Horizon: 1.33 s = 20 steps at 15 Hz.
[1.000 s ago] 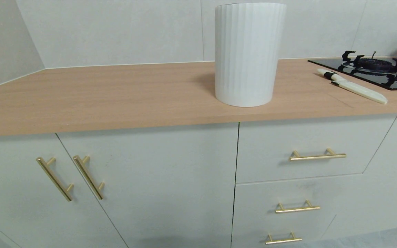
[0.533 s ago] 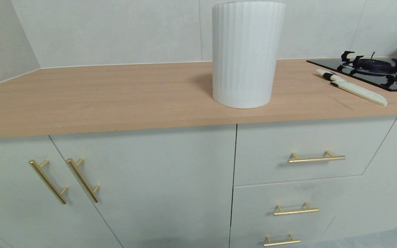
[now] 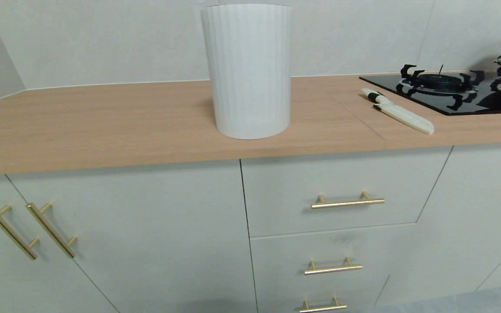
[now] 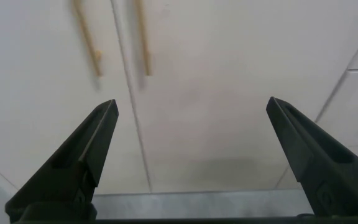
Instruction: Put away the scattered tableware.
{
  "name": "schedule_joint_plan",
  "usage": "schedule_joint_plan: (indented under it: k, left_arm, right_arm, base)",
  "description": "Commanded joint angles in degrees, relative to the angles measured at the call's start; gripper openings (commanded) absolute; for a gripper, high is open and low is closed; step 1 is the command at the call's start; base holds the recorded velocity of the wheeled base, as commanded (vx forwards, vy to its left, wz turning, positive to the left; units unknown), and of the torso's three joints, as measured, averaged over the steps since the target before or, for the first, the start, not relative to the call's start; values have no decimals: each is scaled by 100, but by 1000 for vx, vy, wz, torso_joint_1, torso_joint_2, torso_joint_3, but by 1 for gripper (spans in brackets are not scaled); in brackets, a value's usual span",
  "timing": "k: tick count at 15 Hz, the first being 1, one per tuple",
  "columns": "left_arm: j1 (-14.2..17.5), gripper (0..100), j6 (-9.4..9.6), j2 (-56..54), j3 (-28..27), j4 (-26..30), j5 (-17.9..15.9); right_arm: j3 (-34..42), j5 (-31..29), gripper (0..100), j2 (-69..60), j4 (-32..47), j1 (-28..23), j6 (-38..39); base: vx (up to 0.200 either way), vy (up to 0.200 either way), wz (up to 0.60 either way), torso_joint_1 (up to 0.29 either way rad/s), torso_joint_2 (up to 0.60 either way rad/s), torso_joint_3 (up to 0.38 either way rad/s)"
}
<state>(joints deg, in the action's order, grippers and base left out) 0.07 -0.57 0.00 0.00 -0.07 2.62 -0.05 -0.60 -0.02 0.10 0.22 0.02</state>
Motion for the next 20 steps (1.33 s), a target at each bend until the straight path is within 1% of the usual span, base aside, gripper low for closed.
schedule_joint_plan:
  k: [1,6,9,18,20]
  left_arm:
    - [1,100,-4,0,0,-1,2]
    - [1,100,-4,0,0,-1,2]
    - [1,100,-4,0,0,-1,2]
    - [1,100,-4,0,0,-1,2]
    - [1,100,-4,0,0,-10,2]
  right_arm:
    - [-4,-2,100,2,-1,4,-2]
    - [5,-2,100,11,-1,4,-55]
    - [5,-11,100,11,-1,4,-46]
    - [5,-11,100,2,-1,4,-38]
    - [5,-11,100,2,-1,4,-38]
  base:
    - [0,0,0,0,0,0]
    - [0,0,0,0,0,0]
    - [0,0,600,-2,5,4]
    - [0,0,0,0,0,0]
    - [0,0,-600,2,5,7]
